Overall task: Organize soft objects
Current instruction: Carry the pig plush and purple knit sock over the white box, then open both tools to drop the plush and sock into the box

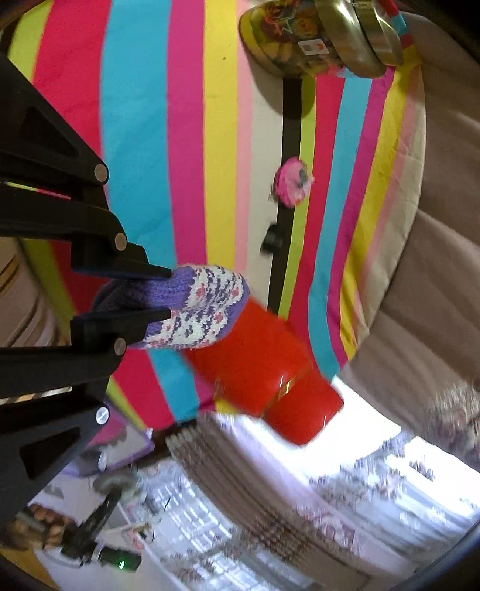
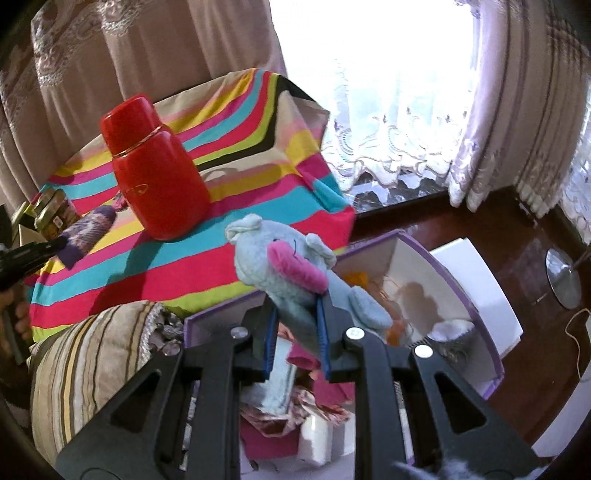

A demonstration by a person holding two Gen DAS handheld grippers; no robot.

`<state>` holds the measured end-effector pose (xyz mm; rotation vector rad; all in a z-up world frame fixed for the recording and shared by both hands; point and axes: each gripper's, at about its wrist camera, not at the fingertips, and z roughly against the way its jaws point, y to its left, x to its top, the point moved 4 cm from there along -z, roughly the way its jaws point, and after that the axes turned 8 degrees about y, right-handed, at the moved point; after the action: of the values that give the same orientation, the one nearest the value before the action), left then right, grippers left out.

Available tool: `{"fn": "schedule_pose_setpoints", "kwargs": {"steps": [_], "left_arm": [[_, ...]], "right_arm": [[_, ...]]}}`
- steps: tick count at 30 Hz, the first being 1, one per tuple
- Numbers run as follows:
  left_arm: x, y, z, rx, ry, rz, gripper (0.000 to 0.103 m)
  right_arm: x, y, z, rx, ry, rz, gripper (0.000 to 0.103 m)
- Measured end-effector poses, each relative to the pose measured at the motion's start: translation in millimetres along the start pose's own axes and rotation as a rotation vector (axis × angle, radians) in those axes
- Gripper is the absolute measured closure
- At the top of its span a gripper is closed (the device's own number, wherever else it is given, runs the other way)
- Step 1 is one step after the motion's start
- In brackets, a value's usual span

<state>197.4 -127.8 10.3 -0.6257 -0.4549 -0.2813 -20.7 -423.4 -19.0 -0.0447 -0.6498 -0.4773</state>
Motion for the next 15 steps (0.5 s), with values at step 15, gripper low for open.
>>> {"fn": "schedule_pose_setpoints", "kwargs": {"steps": [15], "left_arm": [[-63.8, -161.0, 6.4, -0.284, 0.111, -0.216, 0.089]], "right_arm": [[-33.7, -39.7, 20.1, -0.014, -0.002, -0.043, 0.075]]}}
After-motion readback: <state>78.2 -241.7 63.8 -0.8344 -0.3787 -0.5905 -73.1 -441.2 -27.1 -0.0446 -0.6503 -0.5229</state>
